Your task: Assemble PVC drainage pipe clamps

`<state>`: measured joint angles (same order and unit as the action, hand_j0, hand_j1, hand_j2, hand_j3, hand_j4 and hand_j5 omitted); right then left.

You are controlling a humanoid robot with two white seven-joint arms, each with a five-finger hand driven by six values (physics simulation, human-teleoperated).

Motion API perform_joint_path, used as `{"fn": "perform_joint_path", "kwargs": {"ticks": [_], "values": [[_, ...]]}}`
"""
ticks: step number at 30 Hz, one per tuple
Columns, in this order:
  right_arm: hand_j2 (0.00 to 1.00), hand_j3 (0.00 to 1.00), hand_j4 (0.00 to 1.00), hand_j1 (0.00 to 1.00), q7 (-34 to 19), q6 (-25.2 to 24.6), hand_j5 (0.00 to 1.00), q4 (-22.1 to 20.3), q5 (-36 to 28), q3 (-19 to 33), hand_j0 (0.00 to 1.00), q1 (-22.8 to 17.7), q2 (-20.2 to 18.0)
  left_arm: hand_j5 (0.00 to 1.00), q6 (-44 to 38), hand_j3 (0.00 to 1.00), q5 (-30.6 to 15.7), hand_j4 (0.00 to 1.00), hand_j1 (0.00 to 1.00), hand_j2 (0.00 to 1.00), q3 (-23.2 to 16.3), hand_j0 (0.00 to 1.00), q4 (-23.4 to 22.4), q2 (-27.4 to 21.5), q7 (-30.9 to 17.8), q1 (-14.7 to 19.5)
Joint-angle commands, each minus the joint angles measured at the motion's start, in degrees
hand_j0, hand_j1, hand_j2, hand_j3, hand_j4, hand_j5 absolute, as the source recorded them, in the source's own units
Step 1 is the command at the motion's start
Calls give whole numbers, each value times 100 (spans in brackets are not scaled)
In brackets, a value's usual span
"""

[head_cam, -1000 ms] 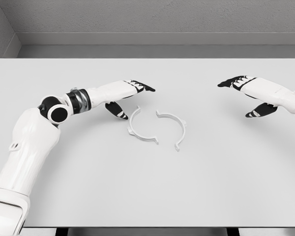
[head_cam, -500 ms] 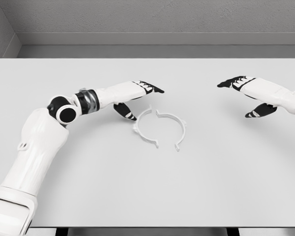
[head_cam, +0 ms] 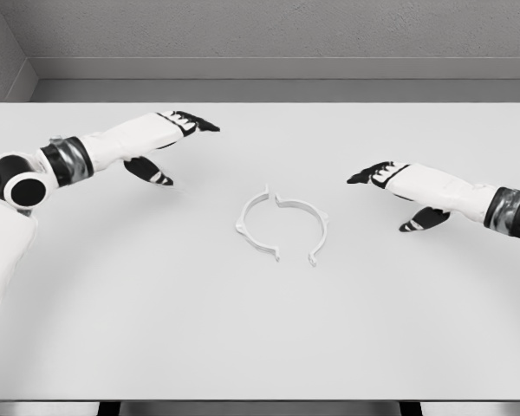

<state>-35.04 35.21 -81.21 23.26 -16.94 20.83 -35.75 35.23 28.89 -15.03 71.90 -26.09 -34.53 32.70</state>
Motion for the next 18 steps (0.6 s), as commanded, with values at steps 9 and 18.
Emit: {"fn": "perform_joint_path", "kwargs": {"ticks": [9, 18], "values": [[100, 100, 100, 100, 4, -21, 100, -519, -5, -512, 100, -18, 472, 100, -23, 100, -1711, 100, 100, 100, 1785, 100, 2557, -1891, 25, -1398], [100, 100, 100, 100, 4, -21, 100, -510, 100, -627, 100, -9, 903, 100, -23, 100, -1720, 100, 100, 100, 1679, 100, 2636, -1891, 17, -1416]]}}
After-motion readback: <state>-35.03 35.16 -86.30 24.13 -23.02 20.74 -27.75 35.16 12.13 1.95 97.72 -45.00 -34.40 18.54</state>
